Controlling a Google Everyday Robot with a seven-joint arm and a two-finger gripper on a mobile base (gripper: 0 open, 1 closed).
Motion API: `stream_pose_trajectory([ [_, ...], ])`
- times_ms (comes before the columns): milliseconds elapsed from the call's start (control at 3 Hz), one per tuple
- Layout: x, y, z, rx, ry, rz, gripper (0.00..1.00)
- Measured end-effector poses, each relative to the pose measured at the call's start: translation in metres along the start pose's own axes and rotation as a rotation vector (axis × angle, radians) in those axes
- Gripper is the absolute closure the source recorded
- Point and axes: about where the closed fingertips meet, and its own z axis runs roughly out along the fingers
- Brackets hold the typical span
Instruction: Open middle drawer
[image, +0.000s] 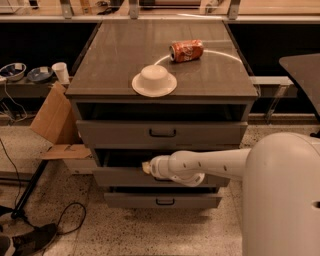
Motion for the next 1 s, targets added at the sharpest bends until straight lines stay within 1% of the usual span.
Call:
stream_pose_trajectory([
  [667, 0.0076, 0.0028, -0.0057, 0.007, 0.056, -0.039, 1.00],
  [1000, 0.0071, 0.0031, -0.0062, 0.007, 0.057, -0.039, 1.00],
])
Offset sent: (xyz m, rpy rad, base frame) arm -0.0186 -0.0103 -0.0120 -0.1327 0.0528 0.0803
